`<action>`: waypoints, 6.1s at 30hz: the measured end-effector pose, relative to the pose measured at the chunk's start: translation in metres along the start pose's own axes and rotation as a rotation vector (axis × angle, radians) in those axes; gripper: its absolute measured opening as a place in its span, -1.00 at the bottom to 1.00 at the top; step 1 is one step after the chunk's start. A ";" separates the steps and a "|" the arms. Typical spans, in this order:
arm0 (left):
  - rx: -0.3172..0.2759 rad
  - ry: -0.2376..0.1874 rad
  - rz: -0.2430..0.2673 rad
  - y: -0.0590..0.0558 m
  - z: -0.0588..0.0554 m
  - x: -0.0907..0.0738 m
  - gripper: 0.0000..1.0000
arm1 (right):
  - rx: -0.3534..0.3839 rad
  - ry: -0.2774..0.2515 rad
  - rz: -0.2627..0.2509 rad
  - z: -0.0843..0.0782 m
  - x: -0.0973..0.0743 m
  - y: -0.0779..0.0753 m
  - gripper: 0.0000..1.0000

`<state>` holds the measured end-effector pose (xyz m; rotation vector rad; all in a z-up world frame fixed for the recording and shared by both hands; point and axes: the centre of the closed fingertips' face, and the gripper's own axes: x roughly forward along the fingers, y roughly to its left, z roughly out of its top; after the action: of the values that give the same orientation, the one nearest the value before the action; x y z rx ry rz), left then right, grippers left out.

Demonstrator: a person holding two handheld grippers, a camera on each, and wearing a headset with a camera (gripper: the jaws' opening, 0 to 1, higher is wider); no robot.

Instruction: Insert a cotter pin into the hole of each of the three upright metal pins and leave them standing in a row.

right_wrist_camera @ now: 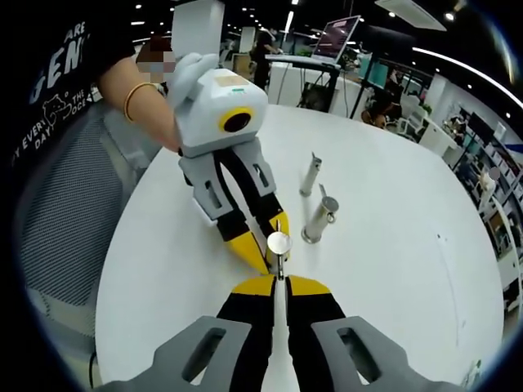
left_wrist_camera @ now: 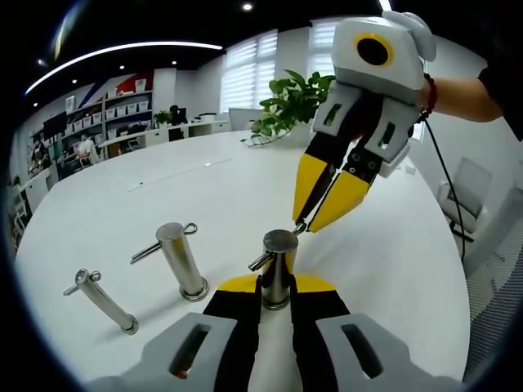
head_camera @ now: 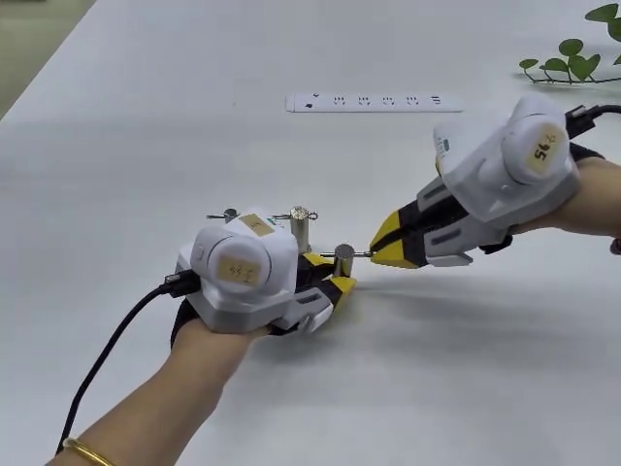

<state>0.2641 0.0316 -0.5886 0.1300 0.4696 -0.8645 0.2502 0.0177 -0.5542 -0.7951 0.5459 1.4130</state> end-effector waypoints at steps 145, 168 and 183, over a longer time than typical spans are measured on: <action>-0.093 -0.098 0.184 0.051 0.016 -0.114 0.94 | 0.184 -0.091 -0.020 0.000 0.023 -0.049 -0.84; -0.112 -0.085 0.189 0.054 0.011 -0.114 0.90 | 0.119 -0.110 -0.018 0.003 0.018 -0.054 -0.67; -0.164 -0.120 0.248 0.064 0.023 -0.124 0.81 | 0.416 -0.245 -0.216 0.020 -0.015 -0.040 0.05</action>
<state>0.2522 0.1529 -0.5174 -0.0150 0.4001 -0.5843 0.2854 0.0245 -0.5238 -0.3301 0.5221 1.1250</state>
